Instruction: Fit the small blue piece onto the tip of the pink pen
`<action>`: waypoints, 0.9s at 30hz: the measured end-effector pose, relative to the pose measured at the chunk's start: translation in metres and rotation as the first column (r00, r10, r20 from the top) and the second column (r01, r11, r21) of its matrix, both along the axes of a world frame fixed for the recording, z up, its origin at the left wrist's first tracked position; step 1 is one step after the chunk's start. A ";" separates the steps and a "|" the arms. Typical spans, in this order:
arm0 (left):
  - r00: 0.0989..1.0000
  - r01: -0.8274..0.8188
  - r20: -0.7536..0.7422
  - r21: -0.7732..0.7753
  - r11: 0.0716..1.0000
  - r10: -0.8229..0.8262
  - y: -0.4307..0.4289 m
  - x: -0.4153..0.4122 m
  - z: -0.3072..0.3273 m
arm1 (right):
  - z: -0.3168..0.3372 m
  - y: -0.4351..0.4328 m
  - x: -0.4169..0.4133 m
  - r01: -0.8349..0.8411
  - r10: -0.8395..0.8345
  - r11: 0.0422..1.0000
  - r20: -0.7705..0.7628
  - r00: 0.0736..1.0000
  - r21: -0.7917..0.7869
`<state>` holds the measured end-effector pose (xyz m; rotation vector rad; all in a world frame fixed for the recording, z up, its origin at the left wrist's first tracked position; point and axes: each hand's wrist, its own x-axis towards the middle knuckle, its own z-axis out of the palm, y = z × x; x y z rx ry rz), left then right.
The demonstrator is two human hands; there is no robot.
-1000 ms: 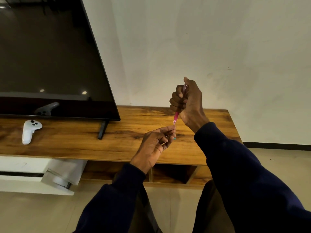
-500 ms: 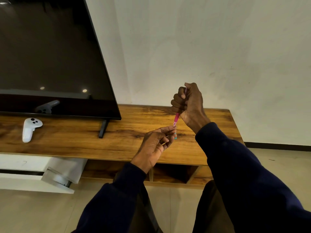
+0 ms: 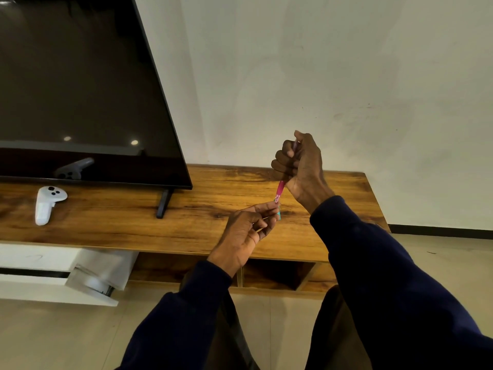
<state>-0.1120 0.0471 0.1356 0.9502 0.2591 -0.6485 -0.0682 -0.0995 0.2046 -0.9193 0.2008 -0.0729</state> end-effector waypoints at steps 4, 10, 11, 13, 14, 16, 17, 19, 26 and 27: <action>1.000 0.012 0.006 0.012 1.000 -0.012 0.001 -0.001 -0.002 | -0.003 0.000 0.000 -0.009 0.009 1.000 0.006 1.000 0.001; 1.000 0.003 0.009 0.029 1.000 -0.003 0.002 -0.005 -0.003 | -0.010 -0.001 0.001 0.005 -0.005 1.000 -0.006 1.000 0.018; 1.000 0.003 0.006 0.034 0.999 -0.003 0.002 -0.005 -0.003 | -0.010 -0.001 0.000 -0.002 0.002 1.000 -0.006 1.000 0.024; 1.000 0.001 0.002 0.044 0.999 -0.002 0.002 -0.004 -0.003 | -0.011 -0.002 0.000 -0.020 0.020 0.999 -0.011 1.000 0.029; 1.000 0.003 0.001 0.043 0.999 -0.003 0.001 -0.004 -0.003 | -0.012 -0.002 0.000 -0.022 0.023 0.999 -0.012 1.000 0.029; 1.000 0.006 0.000 0.038 0.999 -0.006 0.001 -0.005 -0.003 | -0.012 -0.003 0.001 -0.013 0.013 1.000 -0.008 1.000 0.022; 1.000 0.005 -0.001 0.038 0.999 -0.005 0.001 -0.005 -0.003 | -0.013 -0.003 0.002 -0.007 0.008 1.000 -0.009 1.000 0.021; 1.000 0.004 -0.003 0.038 0.999 -0.004 0.001 -0.005 -0.004 | -0.014 -0.004 0.003 -0.002 0.003 1.000 -0.016 1.000 0.029; 1.000 0.016 0.001 0.043 0.999 -0.016 -0.001 -0.005 -0.005 | -0.015 -0.006 0.002 -0.012 0.012 0.999 -0.012 1.000 0.040; 1.000 0.018 0.004 0.045 0.999 -0.018 -0.001 -0.004 -0.005 | -0.015 -0.006 0.002 -0.007 0.007 0.999 -0.012 1.000 0.040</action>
